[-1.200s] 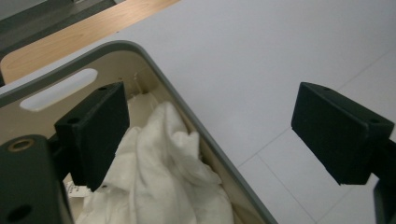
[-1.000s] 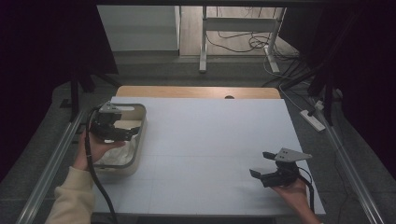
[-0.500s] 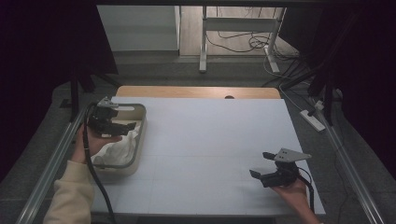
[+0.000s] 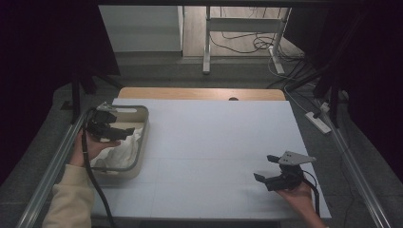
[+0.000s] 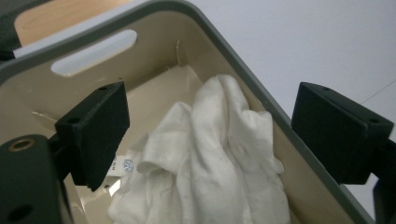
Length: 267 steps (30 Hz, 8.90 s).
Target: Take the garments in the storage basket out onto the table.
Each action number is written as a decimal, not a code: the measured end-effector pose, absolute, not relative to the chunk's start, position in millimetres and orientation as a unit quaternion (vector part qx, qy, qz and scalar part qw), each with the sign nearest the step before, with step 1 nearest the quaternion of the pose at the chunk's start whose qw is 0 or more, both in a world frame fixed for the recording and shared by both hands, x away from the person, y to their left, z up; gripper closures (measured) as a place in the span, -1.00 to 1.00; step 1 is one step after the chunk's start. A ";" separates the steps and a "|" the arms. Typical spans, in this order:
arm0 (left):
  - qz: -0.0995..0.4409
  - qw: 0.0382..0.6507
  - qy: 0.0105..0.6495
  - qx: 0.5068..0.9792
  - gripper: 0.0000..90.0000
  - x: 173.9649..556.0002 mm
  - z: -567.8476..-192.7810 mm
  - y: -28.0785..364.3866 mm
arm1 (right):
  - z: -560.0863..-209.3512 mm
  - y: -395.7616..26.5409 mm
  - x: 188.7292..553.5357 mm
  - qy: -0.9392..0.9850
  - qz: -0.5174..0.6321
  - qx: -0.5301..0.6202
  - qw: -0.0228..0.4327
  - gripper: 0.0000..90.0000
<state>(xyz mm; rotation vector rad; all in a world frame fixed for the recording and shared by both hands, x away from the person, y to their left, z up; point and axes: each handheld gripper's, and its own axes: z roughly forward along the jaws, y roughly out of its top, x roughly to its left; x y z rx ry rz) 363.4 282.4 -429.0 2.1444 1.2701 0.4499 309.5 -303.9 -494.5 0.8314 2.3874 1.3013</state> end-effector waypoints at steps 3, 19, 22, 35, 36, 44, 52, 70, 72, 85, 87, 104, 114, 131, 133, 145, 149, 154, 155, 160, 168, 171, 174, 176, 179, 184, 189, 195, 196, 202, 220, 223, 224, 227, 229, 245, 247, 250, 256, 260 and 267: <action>0.167 0.288 0.478 0.813 -0.73 364.4 -432.4 281.4 | -494.1 -304.0 309.1 0.830 0.454 0.288 0.150 -0.81; 0.139 0.251 0.483 0.827 -0.69 370.6 -448.3 283.1 | -494.5 -303.6 309.3 0.831 0.451 0.288 0.149 -0.81; 0.126 0.245 0.484 0.830 -0.68 371.5 -450.7 282.9 | -494.3 -303.6 308.9 0.832 0.452 0.286 0.148 -0.81; 0.103 0.217 0.488 0.839 -0.70 374.7 -459.2 282.7 | -494.9 -303.2 309.4 0.833 0.451 0.286 0.147 -0.81; 0.101 0.214 0.488 0.840 -0.70 375.2 -459.8 282.9 | -495.1 -303.0 309.4 0.833 0.450 0.286 0.147 -0.81; 0.089 0.196 0.490 0.845 -0.73 378.4 -465.0 281.5 | -495.4 -302.6 309.6 0.834 0.447 0.288 0.146 -0.81; 0.079 0.179 0.496 0.846 -0.72 384.4 -469.3 280.4 | -496.6 -301.3 310.3 0.836 0.444 0.288 0.143 -0.81; 0.036 0.149 0.498 0.853 -0.29 399.0 -485.6 279.6 | -498.0 -300.5 311.3 0.839 0.439 0.290 0.140 -0.81; 0.026 0.149 0.495 0.856 -0.18 400.3 -487.2 281.0 | -498.1 -300.3 311.2 0.839 0.438 0.290 0.140 -0.81; 0.005 0.164 0.494 0.854 0.49 400.6 -489.9 287.1 | -497.8 -300.7 311.1 0.840 0.437 0.291 0.140 -0.81; 0.009 0.166 0.492 0.854 0.50 399.8 -488.6 287.6 | -497.6 -300.9 311.0 0.839 0.437 0.291 0.140 -0.81; 0.065 0.214 0.497 0.839 0.52 381.5 -462.9 297.8 | -496.2 -302.0 310.2 0.838 0.439 0.291 0.143 -0.81; 0.084 0.239 0.495 0.831 0.52 372.7 -449.4 301.2 | -496.0 -302.4 310.0 0.838 0.439 0.291 0.142 -0.81; 0.100 0.293 0.488 0.816 0.52 360.4 -430.1 308.6 | -496.5 -302.1 310.3 0.839 0.437 0.291 0.143 -0.81; 0.100 0.294 0.487 0.816 0.52 360.1 -429.6 309.0 | -496.5 -302.0 310.3 0.839 0.437 0.291 0.143 -0.81; 0.120 0.342 0.484 0.796 0.53 352.7 -417.9 312.9 | -496.1 -302.1 309.8 0.837 0.440 0.291 0.145 -0.81; 0.124 0.354 0.480 0.793 0.53 350.8 -414.3 312.6 | -496.2 -302.2 310.0 0.837 0.440 0.291 0.144 -0.81; 0.126 0.359 0.478 0.792 0.53 349.0 -411.5 311.9 | -496.3 -302.1 310.2 0.838 0.439 0.292 0.144 -0.81; 0.126 0.359 0.478 0.792 0.53 348.8 -411.2 311.7 | -496.4 -302.0 310.1 0.838 0.438 0.292 0.144 -0.81; 0.123 0.375 0.477 0.786 0.53 347.5 -409.0 312.4 | -496.4 -302.0 310.1 0.838 0.438 0.292 0.144 -0.81; 0.138 0.400 0.477 0.770 0.53 342.9 -402.2 313.6 | -496.5 -301.9 310.1 0.838 0.437 0.291 0.144 -0.81; 0.141 0.406 0.476 0.767 0.53 341.8 -400.5 313.8 | -496.5 -301.9 310.1 0.838 0.438 0.291 0.143 -0.81; 0.142 0.422 0.472 0.761 0.53 339.2 -396.7 314.7 | -496.6 -301.8 310.1 0.839 0.437 0.291 0.144 -0.81; 0.142 0.429 0.470 0.759 0.53 338.4 -395.6 314.9 | -496.7 -301.8 310.2 0.839 0.437 0.291 0.144 -0.81; 0.141 0.434 0.468 0.757 0.53 337.9 -395.0 314.7 | -496.8 -301.7 310.2 0.839 0.437 0.292 0.143 -0.81; 0.145 0.443 0.462 0.754 0.53 336.1 -392.3 313.7 | -496.8 -301.7 310.2 0.839 0.437 0.292 0.144 -0.81; 0.144 0.453 0.459 0.751 0.53 334.7 -390.6 313.4 | -496.9 -301.5 310.2 0.839 0.436 0.291 0.143 -0.81; 0.153 0.464 0.448 0.749 0.53 331.6 -386.6 311.2 | -496.9 -301.5 310.2 0.839 0.436 0.291 0.143 -0.81; 0.153 0.464 0.448 0.749 0.53 331.6 -386.6 311.2 | -496.9 -301.5 310.2 0.839 0.436 0.291 0.143 -0.81; 0.151 0.480 0.439 0.744 0.53 328.8 -382.4 309.6 | -497.2 -301.3 310.3 0.840 0.436 0.290 0.142 -0.81; 0.150 0.512 0.422 0.733 0.53 326.2 -373.4 302.8 | -498.0 -300.1 310.5 0.841 0.435 0.289 0.144 -0.81; 0.150 0.515 0.421 0.732 0.53 325.8 -372.1 301.6 | -497.8 -300.5 310.6 0.840 0.435 0.290 0.143 -0.81; 0.151 0.518 0.419 0.730 0.53 325.4 -370.8 300.7 | -497.8 -300.5 310.6 0.840 0.435 0.290 0.143 -0.81; 0.152 0.520 0.417 0.730 0.53 325.2 -369.9 300.1 | -498.0 -300.4 310.7 0.841 0.435 0.289 0.143 -0.81; 0.151 0.524 0.415 0.728 0.53 325.1 -369.2 299.0 | -498.2 -300.1 310.9 0.841 0.435 0.289 0.143 -0.81; 0.153 0.545 0.405 0.718 0.53 325.3 -361.5 290.9 | -498.4 -299.9 311.5 0.841 0.434 0.290 0.143 -0.81; 0.154 0.549 0.403 0.716 0.53 324.7 -359.1 289.2 | -498.6 -299.6 311.5 0.840 0.434 0.292 0.143 -0.81; 0.156 0.559 0.395 0.712 0.53 323.0 -352.8 284.9 | -498.5 -299.7 311.6 0.842 0.433 0.291 0.141 -0.81; 0.158 0.567 0.385 0.711 0.53 323.3 -346.6 276.5 | -498.6 -299.5 311.4 0.840 0.435 0.291 0.143 -0.81; 0.155 0.571 0.379 0.712 0.53 325.0 -344.8 270.2 | -498.6 -299.6 311.5 0.840 0.434 0.292 0.144 -0.81; 0.152 0.575 0.370 0.714 0.53 326.9 -342.0 261.7 | -499.1 -299.3 311.7 0.841 0.432 0.292 0.143 -0.81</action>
